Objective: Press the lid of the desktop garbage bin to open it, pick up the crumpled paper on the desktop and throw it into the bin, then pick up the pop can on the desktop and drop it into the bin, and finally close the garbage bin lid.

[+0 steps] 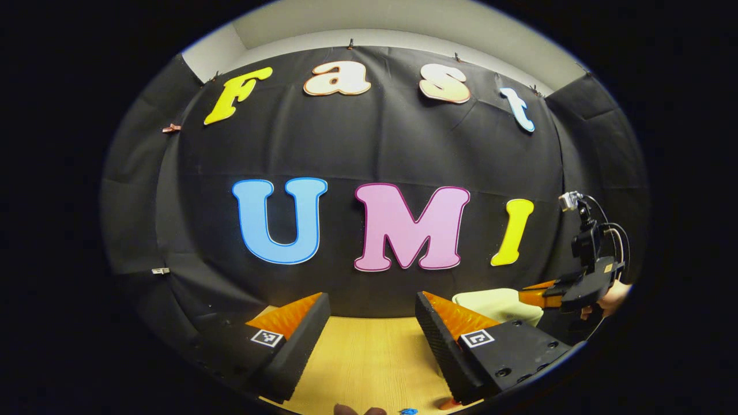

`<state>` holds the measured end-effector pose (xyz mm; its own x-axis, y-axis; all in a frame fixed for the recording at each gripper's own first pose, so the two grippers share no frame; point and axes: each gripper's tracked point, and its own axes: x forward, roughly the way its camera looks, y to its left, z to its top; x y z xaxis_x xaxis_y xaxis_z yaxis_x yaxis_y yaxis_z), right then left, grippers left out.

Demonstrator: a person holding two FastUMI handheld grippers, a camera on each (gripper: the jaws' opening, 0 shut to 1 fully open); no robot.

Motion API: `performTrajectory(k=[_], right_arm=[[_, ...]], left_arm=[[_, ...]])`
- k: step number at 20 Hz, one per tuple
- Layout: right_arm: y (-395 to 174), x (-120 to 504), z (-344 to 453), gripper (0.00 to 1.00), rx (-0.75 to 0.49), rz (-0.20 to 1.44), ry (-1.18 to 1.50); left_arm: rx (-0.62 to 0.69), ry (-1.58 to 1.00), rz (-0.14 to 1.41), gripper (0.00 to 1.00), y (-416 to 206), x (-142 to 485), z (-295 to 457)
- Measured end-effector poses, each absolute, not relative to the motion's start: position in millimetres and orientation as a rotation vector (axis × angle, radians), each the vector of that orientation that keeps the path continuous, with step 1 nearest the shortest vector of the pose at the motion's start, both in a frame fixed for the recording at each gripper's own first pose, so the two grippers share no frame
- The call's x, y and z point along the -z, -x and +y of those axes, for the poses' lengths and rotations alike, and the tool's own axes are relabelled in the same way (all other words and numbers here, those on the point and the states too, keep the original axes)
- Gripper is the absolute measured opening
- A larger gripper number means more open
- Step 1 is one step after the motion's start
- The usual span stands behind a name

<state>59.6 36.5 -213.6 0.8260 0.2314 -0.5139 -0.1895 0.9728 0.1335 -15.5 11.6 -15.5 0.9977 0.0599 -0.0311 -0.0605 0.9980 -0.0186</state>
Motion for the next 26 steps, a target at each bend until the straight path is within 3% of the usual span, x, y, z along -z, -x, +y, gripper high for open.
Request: performTrajectory(k=[18,26], right_arm=[[-40,250,50,0.06,-0.228,0.634,-0.152],[-43,213,44,0.07,-0.216,0.515,-0.154]], left_arm=[[-0.054,0.016,0.041,0.96,16,18,11],[-0.069,0.024,0.037,0.96,16,19,13]])
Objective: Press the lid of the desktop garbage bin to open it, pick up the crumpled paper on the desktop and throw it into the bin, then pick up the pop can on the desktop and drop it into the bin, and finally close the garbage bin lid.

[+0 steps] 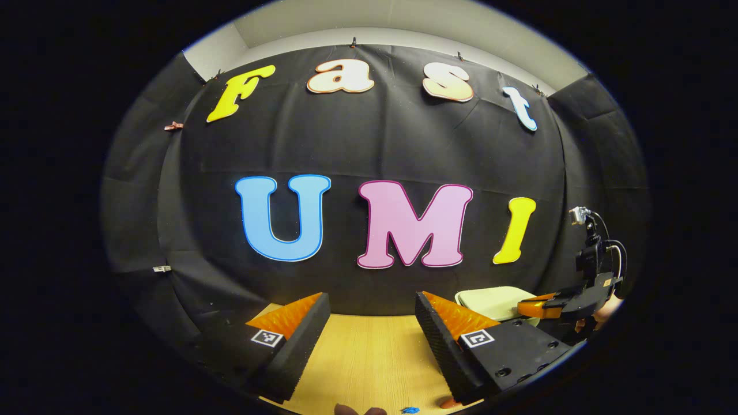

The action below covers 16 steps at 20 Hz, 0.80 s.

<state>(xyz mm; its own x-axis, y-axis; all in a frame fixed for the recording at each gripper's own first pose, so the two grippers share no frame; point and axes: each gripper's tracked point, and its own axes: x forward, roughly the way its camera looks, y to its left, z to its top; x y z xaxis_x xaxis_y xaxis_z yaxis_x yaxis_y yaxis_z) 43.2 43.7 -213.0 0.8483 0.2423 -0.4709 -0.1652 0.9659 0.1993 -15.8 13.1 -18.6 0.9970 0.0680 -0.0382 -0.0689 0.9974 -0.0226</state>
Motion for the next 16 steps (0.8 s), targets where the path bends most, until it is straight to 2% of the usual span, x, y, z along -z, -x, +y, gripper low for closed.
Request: performTrajectory(k=[12,13,16], right_arm=[[-34,159,30,0.06,-0.183,0.340,-0.106],[-32,159,31,0.07,-0.188,0.340,-0.108],[-24,157,31,0.32,-0.189,0.336,-0.097]], left_arm=[[-0.037,0.018,0.057,0.96,16,29,10],[-0.031,0.014,0.060,0.96,16,31,9],[-0.015,0.001,0.074,0.96,17,40,3]])
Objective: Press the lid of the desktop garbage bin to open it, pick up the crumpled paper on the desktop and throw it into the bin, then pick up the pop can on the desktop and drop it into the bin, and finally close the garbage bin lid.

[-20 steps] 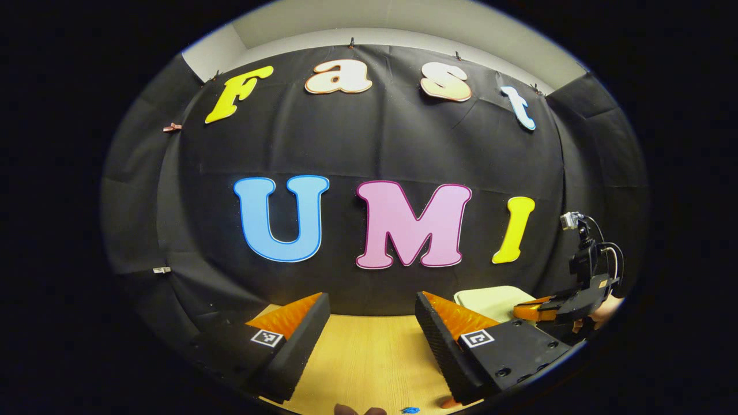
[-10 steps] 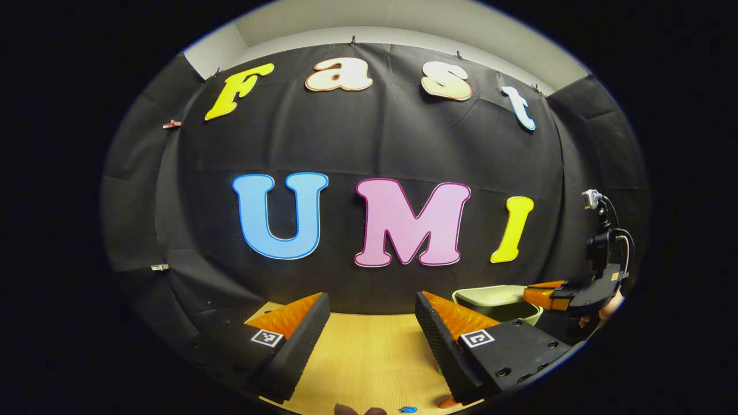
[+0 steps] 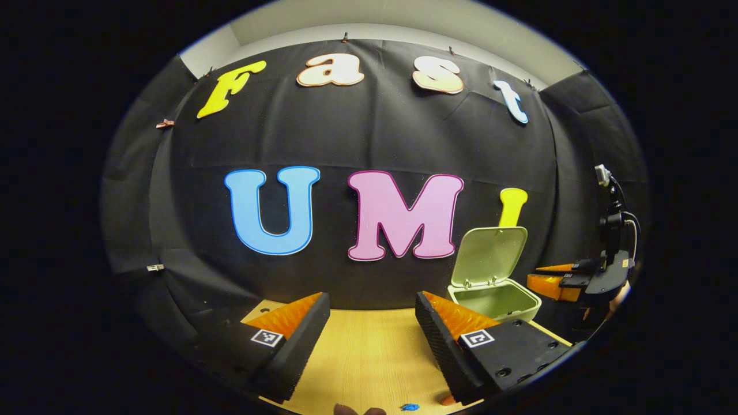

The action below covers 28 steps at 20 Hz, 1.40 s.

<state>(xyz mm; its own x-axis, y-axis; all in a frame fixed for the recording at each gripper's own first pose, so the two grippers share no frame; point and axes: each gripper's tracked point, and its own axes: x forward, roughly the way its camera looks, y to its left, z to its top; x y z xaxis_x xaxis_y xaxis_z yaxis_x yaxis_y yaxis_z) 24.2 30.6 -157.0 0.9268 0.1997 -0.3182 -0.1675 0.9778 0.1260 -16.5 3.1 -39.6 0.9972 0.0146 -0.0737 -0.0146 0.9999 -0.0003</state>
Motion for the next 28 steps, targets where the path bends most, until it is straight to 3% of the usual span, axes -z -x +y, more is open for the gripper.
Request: performTrajectory(k=[1,2,5,6,15,26,27,28], right_arm=[[-21,155,30,0.39,-0.192,0.330,-0.096],[-18,154,31,0.54,-0.194,0.327,-0.097],[-11,148,31,0.72,-0.196,0.317,-0.109],[-9,146,31,0.82,-0.193,0.312,-0.110],[17,144,27,0.82,-0.186,0.307,-0.114],[44,161,14,0.82,-0.152,0.368,-0.102],[48,164,13,0.82,-0.151,0.379,-0.105],[51,167,12,0.82,-0.148,0.388,-0.108]], left_arm=[[-0.008,-0.005,0.079,0.96,16,44,3],[0.000,-0.011,0.086,0.96,16,48,1],[0.031,0.002,0.125,0.96,15,66,-3],[0.040,0.019,0.137,0.96,15,72,-4],[0.169,-0.039,0.234,0.96,23,160,-19],[0.349,-0.132,0.558,0.96,58,313,-49],[0.367,-0.146,0.585,1.00,62,327,-53],[0.389,-0.157,0.608,0.95,65,339,-58]])
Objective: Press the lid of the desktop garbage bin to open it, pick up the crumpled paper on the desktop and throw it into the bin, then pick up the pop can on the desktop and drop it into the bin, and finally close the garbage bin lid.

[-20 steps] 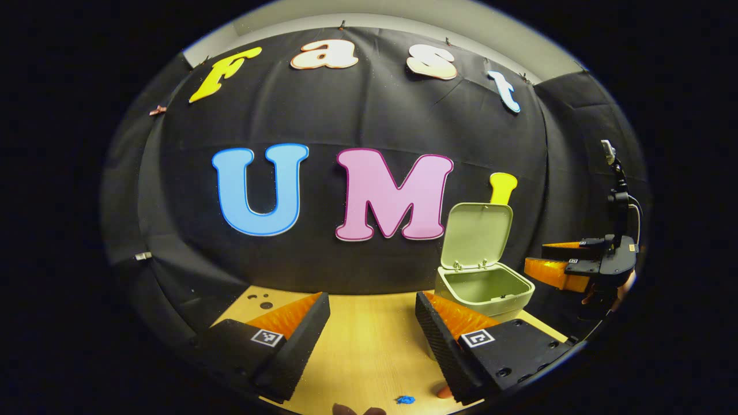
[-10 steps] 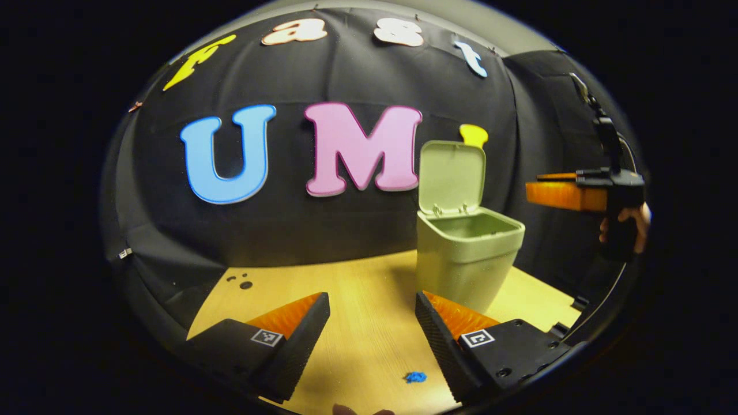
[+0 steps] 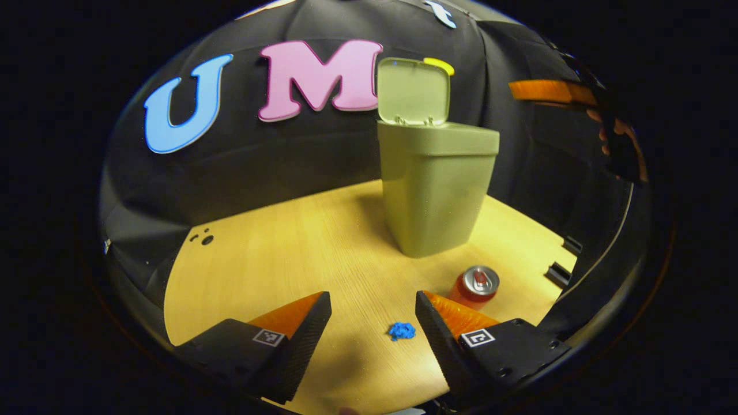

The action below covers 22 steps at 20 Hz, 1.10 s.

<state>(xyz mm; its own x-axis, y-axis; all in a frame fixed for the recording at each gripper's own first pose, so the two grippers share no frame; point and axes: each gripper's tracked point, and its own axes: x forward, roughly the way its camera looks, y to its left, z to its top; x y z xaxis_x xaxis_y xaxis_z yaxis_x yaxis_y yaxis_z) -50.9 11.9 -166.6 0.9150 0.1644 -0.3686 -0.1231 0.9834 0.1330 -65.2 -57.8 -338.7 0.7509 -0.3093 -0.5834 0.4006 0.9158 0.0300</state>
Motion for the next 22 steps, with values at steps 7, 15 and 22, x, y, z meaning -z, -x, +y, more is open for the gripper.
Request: performTrajectory(k=[7,15,22], right_arm=[[71,183,5,0.82,-0.124,0.442,-0.079],[94,193,-3,0.82,-0.091,0.494,-0.073],[106,194,-5,0.82,-0.073,0.506,-0.068]], left_arm=[[0.514,-0.222,0.728,0.82,82,408,-80],[0.540,-0.266,0.805,0.72,76,447,-85],[0.556,-0.271,0.835,0.61,70,461,-90]])
